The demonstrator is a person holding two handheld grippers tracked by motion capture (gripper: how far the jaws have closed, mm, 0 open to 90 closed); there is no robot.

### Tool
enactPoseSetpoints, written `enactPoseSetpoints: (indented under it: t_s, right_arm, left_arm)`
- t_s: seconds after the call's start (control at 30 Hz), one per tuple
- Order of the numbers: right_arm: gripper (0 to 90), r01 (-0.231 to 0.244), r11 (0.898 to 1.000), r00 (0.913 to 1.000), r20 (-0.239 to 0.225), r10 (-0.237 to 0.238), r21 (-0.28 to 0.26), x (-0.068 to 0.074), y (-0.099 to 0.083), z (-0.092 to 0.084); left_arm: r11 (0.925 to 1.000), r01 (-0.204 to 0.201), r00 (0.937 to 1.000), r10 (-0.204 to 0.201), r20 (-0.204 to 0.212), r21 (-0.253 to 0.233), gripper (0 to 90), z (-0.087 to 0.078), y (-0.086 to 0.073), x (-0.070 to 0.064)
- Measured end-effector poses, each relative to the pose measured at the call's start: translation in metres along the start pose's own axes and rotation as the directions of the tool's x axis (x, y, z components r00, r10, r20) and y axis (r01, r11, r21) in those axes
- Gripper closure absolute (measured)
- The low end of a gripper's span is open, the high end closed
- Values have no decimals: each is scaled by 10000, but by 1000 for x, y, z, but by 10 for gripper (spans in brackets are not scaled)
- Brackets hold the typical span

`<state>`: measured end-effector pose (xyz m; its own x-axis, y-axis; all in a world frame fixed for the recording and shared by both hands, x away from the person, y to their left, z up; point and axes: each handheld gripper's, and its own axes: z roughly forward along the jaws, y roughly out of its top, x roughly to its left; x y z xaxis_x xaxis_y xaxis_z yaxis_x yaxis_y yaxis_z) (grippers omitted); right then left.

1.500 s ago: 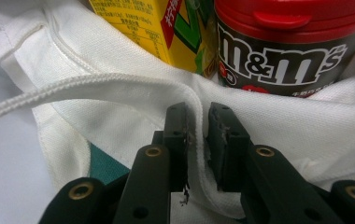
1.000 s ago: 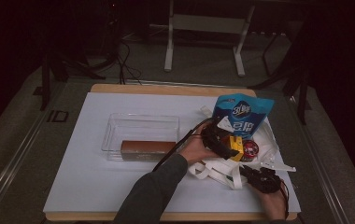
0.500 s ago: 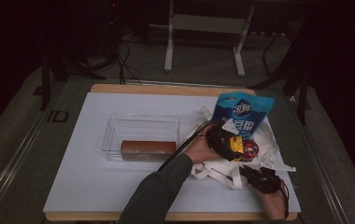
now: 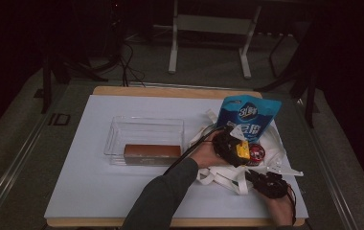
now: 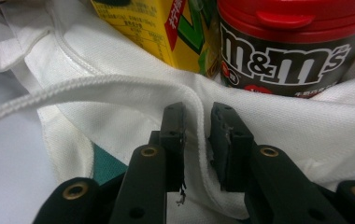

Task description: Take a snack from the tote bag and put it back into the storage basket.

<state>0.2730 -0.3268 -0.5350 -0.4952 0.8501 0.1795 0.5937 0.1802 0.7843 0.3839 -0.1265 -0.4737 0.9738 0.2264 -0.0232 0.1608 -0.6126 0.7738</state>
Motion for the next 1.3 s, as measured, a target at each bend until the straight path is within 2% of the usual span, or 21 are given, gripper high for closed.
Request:
enactPoseSetpoints:
  t_s: [0.17, 0.27, 0.5, 0.8, 1.17, 1.3]
  right_arm:
    - [749, -6, 10000, 10000, -3, 6, 2, 0, 0, 0]
    - [749, -19, 10000, 10000, -17, 19, -4, 0, 0, 0]
    - [748, -29, 10000, 10000, -26, 29, -10, 0, 0, 0]
    - [748, -63, 10000, 10000, -65, 63, -14, -1, 0, 0]
    - [748, -69, 10000, 9999, -100, 69, -19, -1, 0, 0]
    - [747, -68, 10000, 9999, -108, 67, -21, -1, 0, 0]
  left_arm:
    - [9995, -254, 9996, 257, -120, 181, 202, 2, -2, -2]
    - [9961, -674, 9969, 696, -373, 573, 223, 3, -4, -5]
    - [9983, -419, 9984, 434, -355, 405, 280, -3, -10, -3]
    - [9988, -254, 9983, 275, -514, 410, 286, -4, -10, -4]
    - [9961, -621, 9934, 677, -927, 627, 288, -8, -5, -11]
    - [9970, -580, 9934, 627, -960, 516, 288, -13, -3, -11]
